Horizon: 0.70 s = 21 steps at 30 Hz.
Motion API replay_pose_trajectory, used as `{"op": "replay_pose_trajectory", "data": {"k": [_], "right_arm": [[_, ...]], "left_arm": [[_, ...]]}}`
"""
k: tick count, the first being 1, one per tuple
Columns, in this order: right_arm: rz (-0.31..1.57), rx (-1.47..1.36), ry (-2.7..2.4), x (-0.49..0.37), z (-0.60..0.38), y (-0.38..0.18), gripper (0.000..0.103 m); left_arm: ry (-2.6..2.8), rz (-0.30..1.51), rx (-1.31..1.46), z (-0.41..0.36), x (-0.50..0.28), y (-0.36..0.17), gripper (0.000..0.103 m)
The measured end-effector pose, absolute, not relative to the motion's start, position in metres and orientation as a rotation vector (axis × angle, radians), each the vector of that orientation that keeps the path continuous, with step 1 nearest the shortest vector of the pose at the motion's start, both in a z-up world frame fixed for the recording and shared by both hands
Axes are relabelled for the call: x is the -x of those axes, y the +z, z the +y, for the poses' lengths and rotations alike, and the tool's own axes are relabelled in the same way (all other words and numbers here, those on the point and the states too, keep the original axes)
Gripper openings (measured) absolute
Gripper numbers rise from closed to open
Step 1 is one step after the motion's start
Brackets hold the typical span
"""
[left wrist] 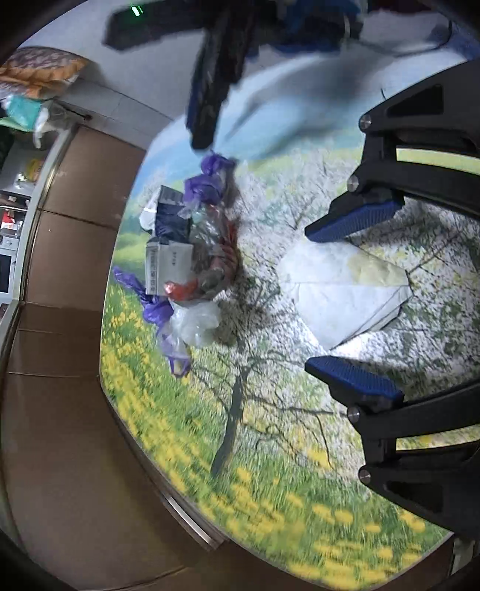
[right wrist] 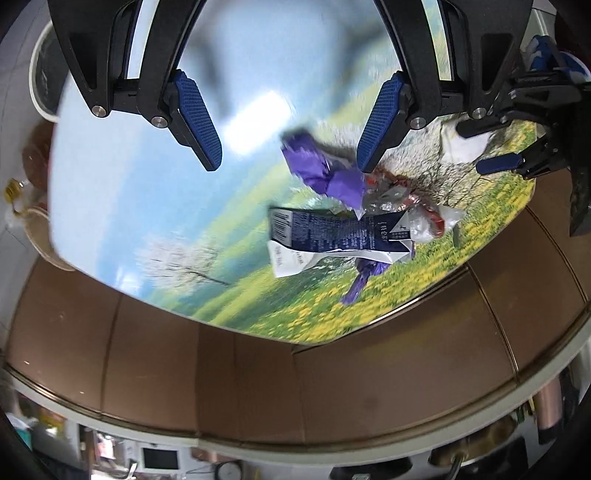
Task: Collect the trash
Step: 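Grasp the white tissue with the left gripper while the right gripper grasps a purple bag, then carry the tissue and purple bag over the bin with both grippers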
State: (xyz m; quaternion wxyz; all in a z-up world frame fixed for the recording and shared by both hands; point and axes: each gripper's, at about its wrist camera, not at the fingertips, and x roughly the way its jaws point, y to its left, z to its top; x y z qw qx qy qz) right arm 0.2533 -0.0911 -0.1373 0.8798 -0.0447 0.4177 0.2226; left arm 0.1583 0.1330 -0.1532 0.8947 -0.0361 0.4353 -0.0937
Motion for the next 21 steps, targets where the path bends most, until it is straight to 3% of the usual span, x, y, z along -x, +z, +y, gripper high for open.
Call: {"op": "replay_pose_trajectory", "data": {"k": [4,8,15,18,21], "right_arm": [[0.903,0.122,0.488,-0.271,-0.074,-0.15,0.072],[0.925,0.12,0.504,-0.278,-0.065,-0.158,0.065],[0.937,0.127,0.512,-0.273,-0.063,-0.168,0.027],[0.931,0.127,0.524,-0.267,-0.064,-0.164,0.022],[0.909,0.127,0.54,-0.257,-0.062,-0.155,0.021]], "left_arm": [[-0.202,0.906,0.034,0.13,-0.164,-0.154,0.061],[-0.251,0.9,0.014,0.124,-0.162,-0.154,0.052],[-0.292,0.89,0.017,0.123,-0.157,-0.153,0.022],[-0.299,0.892,0.053,0.126,-0.155,-0.153,0.009],[-0.286,0.886,0.071,0.126,-0.15,-0.151,0.006]]}}
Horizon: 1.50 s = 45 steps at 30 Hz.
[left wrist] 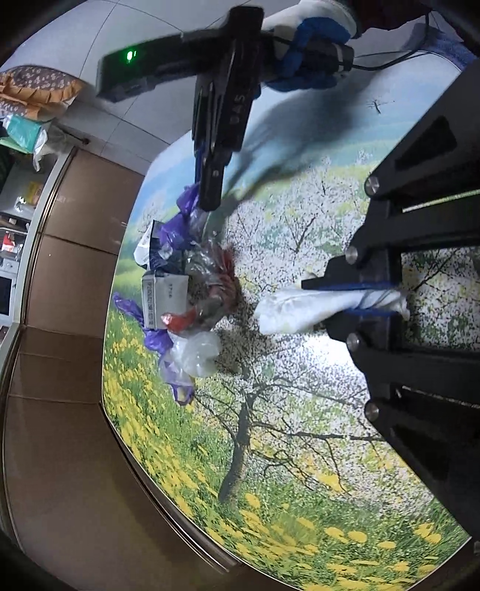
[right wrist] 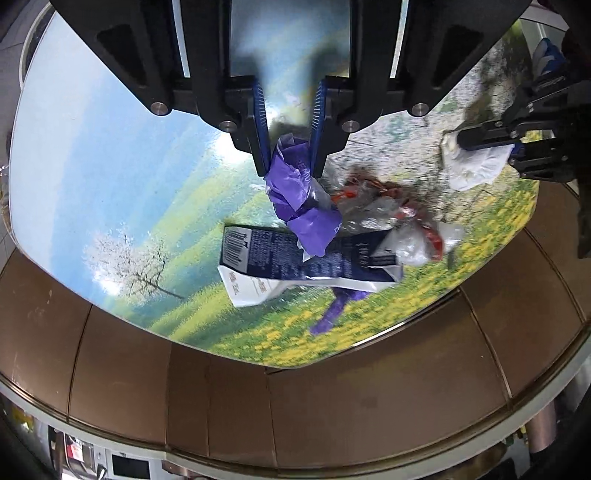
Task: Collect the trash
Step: 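Carry the tissue and purple bag over the bin with both grippers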
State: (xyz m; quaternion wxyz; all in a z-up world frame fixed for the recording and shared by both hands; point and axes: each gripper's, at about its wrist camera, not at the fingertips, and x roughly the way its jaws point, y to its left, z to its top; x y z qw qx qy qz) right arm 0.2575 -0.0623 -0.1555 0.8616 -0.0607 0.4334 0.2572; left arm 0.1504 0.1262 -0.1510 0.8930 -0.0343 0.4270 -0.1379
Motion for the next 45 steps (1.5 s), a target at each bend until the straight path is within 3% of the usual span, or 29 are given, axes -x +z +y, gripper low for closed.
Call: {"op": "replay_pose_trajectory", "data": {"k": [22,31,45], "right_arm": [[0.747,0.019,0.501,-0.142,-0.147,-0.078,0.02],[0.721,-0.05,0.32,-0.104,-0.247,-0.076,0.02],[0.731,-0.228,0.015,-0.095,-0.393,-0.121,0.02]], "left_arm": [[-0.259,0.771,0.118,0.109,-0.079,-0.077,0.005],[-0.347,0.77,0.037,0.039,-0.083,-0.059,0.005],[-0.572,0.797,-0.102,-0.132,-0.154,-0.06,0.005]]}}
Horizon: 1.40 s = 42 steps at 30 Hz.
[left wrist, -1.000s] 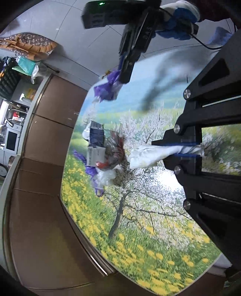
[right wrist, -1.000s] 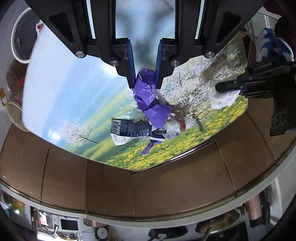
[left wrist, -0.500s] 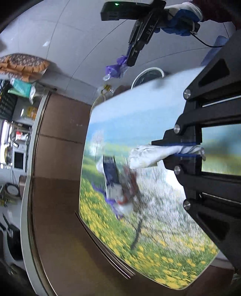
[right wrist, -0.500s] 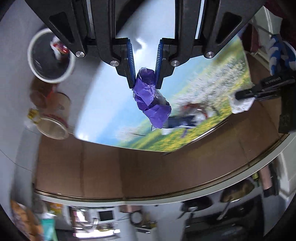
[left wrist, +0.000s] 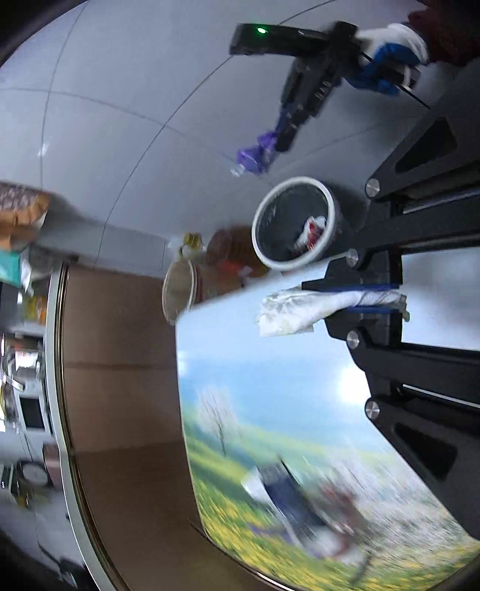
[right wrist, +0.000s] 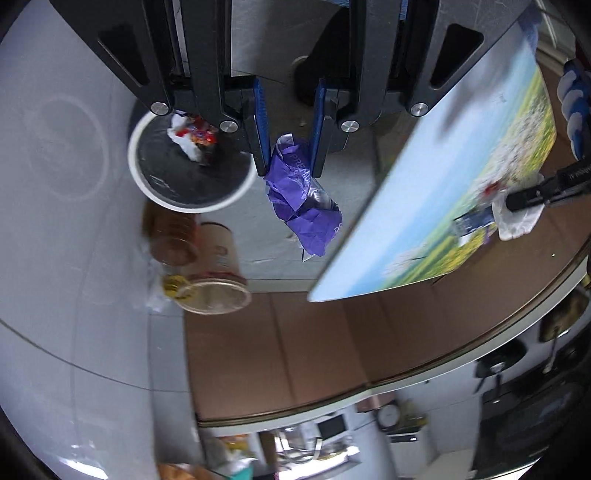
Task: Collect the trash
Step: 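Carry the tissue and purple bag over the bin with both grippers, then open both grippers to drop the tissue and purple bag into the bin, then move both grippers back toward the trash on the table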
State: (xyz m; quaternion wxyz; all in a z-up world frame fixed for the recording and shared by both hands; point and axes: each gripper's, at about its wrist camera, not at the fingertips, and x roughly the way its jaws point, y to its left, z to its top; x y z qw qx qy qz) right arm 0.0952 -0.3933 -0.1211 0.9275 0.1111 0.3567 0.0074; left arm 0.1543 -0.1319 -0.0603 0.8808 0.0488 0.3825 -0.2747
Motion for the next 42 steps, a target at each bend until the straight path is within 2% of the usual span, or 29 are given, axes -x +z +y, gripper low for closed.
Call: {"op": "replay_pose_trajectory", "data": {"k": [11,18,19,21,23,25,26,27,34,41,42], "right_arm": [[0.795,-0.294,-0.115,-0.138,-0.446,-0.166,0.021],[0.828,-0.292,-0.22,-0.171,-0.475,-0.19,0.023],[0.836,-0.285,-0.232,-0.175,-0.477,-0.193,0.024],[0.856,-0.269,-0.252,-0.181,-0.483,-0.2,0.036],[0.866,-0.259,-0.269,-0.183,-0.486,-0.202,0.039],[0.86,-0.262,-0.276,-0.179,-0.486,-0.2,0.041],[0.857,-0.263,-0.279,-0.177,-0.486,-0.199,0.045],[0.855,-0.265,-0.281,-0.175,-0.485,-0.198,0.046],[0.835,-0.274,-0.274,-0.155,-0.473,-0.18,0.049],[0.776,-0.183,-0.219,-0.142,-0.422,-0.141,0.052],[0.765,-0.17,-0.212,-0.141,-0.414,-0.136,0.055]], "left_arm": [[-0.733,0.907,-0.161,-0.286,-0.232,-0.108,0.005],[-0.773,0.97,-0.105,-0.35,-0.273,-0.14,0.007],[-0.783,0.982,-0.091,-0.355,-0.277,-0.145,0.008],[-0.804,1.016,-0.062,-0.363,-0.286,-0.152,0.011],[-0.819,1.034,-0.034,-0.364,-0.29,-0.156,0.015],[-0.831,1.039,-0.009,-0.364,-0.292,-0.157,0.031],[-0.831,1.037,0.002,-0.364,-0.293,-0.156,0.046],[-0.828,1.032,0.01,-0.363,-0.294,-0.155,0.051],[-0.827,0.993,0.018,-0.339,-0.279,-0.137,0.051],[-0.704,0.866,-0.022,-0.279,-0.25,-0.104,0.051],[-0.679,0.853,-0.024,-0.268,-0.246,-0.1,0.051]]}}
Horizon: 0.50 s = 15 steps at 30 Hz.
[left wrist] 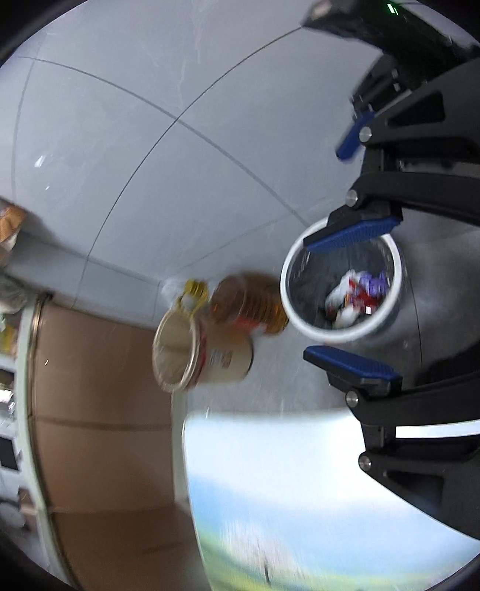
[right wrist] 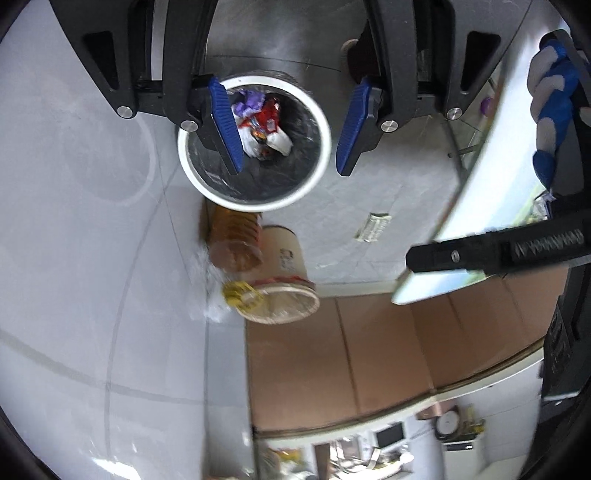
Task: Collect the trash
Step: 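Move both grippers back toward the trash on the table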
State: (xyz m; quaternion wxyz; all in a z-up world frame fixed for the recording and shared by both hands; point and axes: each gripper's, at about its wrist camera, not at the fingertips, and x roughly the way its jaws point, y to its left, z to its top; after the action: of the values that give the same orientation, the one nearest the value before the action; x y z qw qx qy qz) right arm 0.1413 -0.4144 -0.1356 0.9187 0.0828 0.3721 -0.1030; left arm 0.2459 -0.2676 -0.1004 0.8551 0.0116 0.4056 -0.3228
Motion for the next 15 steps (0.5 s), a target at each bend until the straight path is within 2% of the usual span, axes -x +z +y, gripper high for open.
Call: {"op": "replay_pose_trajectory", "data": {"k": [3,15], "right_arm": [[0.723,-0.121,-0.194,-0.134,-0.389,-0.115,0.063],[0.608,0.024,-0.087,-0.105,-0.307,-0.057,0.069]], "left_arm": [[-0.604,0.819,-0.016,-0.23,-0.234,-0.093,0.051],[-0.309,0.69,0.069,-0.096,-0.188,-0.07,0.051]]}}
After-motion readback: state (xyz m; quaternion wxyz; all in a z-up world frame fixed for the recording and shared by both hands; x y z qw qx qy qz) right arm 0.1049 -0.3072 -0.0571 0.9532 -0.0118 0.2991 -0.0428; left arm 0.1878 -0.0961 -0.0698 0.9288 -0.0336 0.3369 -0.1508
